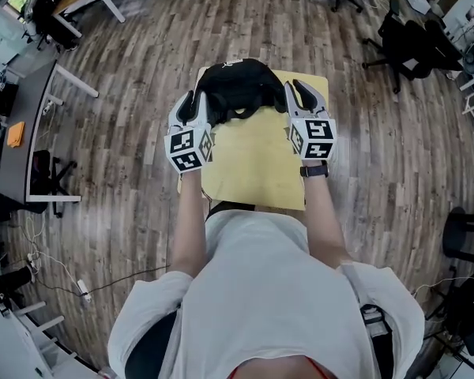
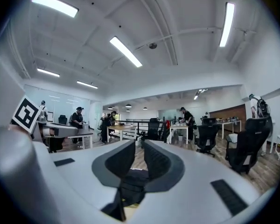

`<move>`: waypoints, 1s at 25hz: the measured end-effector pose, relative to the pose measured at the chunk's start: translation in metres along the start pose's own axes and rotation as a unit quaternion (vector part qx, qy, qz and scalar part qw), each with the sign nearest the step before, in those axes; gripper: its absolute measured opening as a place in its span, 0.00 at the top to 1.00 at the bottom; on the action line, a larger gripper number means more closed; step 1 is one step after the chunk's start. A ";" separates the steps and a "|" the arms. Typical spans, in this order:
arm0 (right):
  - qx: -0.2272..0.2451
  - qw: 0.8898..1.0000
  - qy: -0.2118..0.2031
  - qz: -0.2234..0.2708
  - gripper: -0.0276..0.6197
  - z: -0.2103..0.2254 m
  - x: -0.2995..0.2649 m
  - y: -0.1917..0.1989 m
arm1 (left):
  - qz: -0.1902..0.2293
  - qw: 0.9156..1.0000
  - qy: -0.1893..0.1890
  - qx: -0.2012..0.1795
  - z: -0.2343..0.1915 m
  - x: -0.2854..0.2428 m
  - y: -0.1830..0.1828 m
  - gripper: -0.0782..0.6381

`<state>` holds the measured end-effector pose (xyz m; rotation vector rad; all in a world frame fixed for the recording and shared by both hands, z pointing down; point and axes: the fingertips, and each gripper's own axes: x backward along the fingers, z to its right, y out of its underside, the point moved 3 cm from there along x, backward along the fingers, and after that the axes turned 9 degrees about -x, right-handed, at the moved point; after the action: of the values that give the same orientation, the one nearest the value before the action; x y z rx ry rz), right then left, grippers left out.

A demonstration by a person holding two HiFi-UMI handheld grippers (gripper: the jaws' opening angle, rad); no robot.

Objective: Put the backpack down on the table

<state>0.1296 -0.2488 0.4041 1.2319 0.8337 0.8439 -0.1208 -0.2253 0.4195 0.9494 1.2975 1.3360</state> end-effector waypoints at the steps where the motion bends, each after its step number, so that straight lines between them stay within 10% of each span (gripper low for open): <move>1: 0.002 1.000 0.001 0.004 0.86 -0.002 0.005 -0.003 | 0.007 1.000 -0.002 -0.006 0.001 0.006 -0.005 0.76; 25: 0.053 0.998 -0.010 0.044 0.94 -0.044 0.087 -0.030 | 0.057 0.998 0.000 -0.038 0.040 0.084 -0.039 0.88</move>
<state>0.1323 -0.1559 0.3614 1.3757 0.8209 0.8659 -0.0921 -0.1381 0.3768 0.9821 1.1991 1.4630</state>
